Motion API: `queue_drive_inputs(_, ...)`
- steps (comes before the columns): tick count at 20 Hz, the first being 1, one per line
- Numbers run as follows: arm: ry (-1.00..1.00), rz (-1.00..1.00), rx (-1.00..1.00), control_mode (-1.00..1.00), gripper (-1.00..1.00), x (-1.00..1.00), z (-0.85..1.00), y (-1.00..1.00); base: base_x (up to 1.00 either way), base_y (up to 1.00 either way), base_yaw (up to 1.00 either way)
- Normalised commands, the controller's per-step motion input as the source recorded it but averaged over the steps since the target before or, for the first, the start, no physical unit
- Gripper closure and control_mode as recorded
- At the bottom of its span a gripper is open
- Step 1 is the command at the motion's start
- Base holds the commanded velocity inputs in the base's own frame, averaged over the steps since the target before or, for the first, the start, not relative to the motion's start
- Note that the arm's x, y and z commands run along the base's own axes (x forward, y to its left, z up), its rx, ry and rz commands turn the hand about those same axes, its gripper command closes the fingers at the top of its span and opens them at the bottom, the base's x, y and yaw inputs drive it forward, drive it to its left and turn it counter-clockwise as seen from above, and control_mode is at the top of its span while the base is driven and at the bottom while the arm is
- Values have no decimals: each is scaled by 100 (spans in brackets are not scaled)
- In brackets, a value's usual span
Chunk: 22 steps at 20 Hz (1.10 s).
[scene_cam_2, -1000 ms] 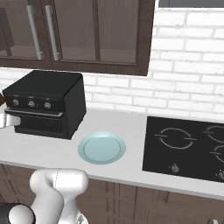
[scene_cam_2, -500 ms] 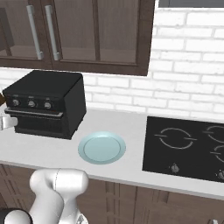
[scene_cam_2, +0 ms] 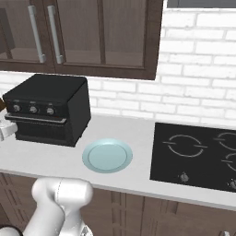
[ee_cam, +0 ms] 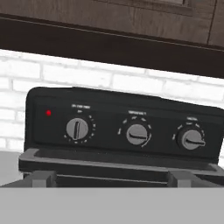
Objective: Pick up the kebab skewer and baguette bread, and place them inside the toaster oven. Close the toaster oven door and start by setting the timer.
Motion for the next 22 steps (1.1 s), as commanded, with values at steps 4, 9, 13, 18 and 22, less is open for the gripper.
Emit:
queue_drive_inputs(4,-5,0,4,-100,-100,18,32,20,0,0,0)
queue_drive_inputs(9,-16,0,5,-100,-100,4,0,36,0,0,0)
queue_drive_inputs(13,-18,-2,1,-100,-100,17,0,13,0,0,0)
queue_drive_inputs(18,-8,-3,2,-100,-100,29,0,0,0,0,0)
queue_drive_inputs(22,-3,-3,5,-100,-100,12,0,0,0,0,0)
